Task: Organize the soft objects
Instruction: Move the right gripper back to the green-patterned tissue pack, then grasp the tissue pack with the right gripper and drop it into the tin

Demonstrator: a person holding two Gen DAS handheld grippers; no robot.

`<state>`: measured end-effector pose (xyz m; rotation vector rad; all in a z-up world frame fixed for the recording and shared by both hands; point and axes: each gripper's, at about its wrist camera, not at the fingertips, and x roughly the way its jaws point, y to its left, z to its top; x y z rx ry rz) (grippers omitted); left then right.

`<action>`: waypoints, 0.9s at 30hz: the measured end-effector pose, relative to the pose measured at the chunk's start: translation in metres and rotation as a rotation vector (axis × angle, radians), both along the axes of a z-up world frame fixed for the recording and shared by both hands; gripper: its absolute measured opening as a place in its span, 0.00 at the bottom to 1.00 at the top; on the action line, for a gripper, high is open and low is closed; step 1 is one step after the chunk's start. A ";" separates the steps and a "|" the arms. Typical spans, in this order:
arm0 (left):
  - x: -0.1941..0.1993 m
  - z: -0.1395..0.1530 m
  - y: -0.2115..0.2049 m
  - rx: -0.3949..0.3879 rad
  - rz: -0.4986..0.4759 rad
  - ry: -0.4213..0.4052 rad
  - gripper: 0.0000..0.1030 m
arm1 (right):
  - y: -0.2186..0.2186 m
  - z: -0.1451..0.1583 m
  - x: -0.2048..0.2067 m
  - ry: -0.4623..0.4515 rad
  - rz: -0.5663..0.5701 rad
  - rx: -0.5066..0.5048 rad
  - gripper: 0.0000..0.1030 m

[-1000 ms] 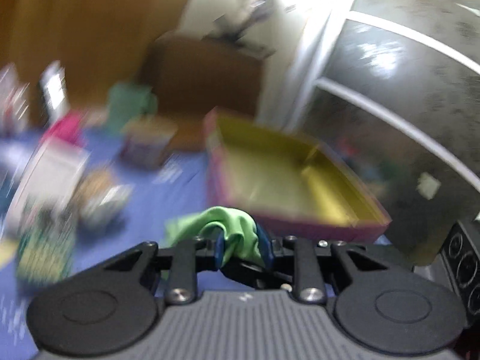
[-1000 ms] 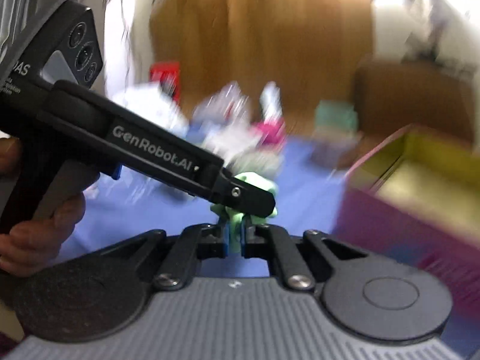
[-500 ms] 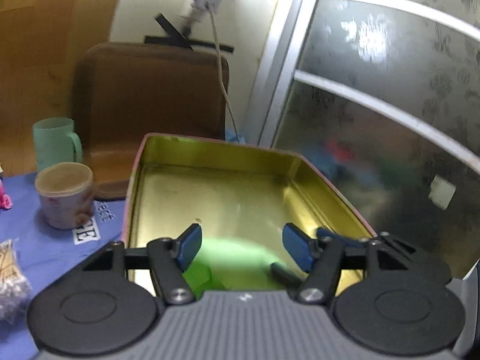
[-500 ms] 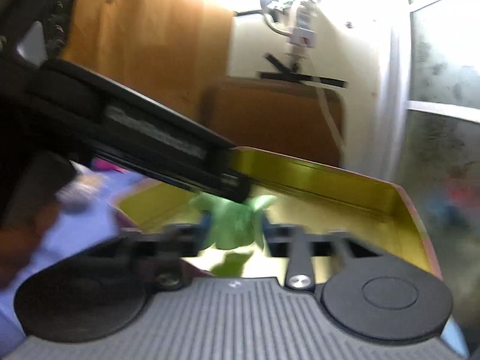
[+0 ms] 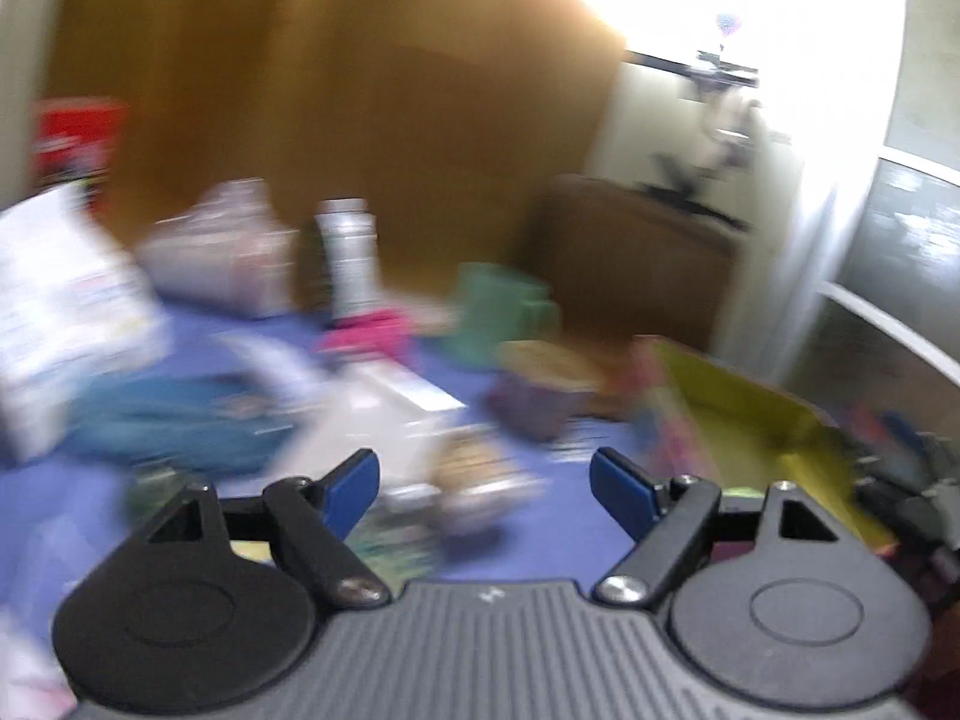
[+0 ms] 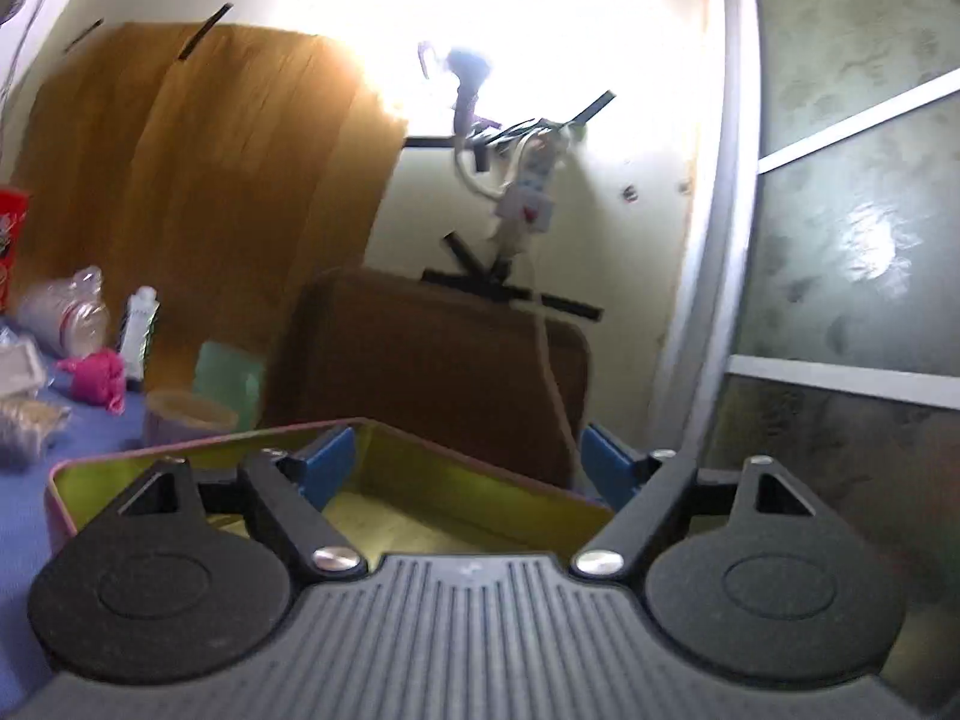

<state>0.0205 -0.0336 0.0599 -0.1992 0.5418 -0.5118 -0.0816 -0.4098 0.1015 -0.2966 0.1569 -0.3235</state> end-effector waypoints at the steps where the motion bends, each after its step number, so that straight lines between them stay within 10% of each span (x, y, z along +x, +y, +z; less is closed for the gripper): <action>1: 0.002 -0.004 0.016 0.002 0.045 0.015 0.78 | -0.001 0.001 0.002 -0.010 -0.007 -0.022 0.81; 8: 0.012 -0.029 0.068 -0.021 0.127 0.081 0.78 | -0.008 0.009 -0.002 -0.063 -0.099 0.015 0.81; 11: 0.018 -0.034 0.065 -0.024 0.083 0.088 0.78 | 0.029 0.035 -0.021 -0.095 0.086 0.157 0.82; 16: 0.019 -0.040 0.046 -0.050 0.001 0.099 0.77 | 0.126 0.012 0.006 0.332 0.572 0.353 0.66; 21: 0.030 -0.049 0.036 -0.045 -0.052 0.138 0.68 | 0.189 -0.026 0.046 0.576 0.638 0.378 0.61; 27: 0.040 -0.062 0.030 -0.078 -0.091 0.207 0.36 | 0.221 -0.036 0.073 0.626 0.644 0.382 0.54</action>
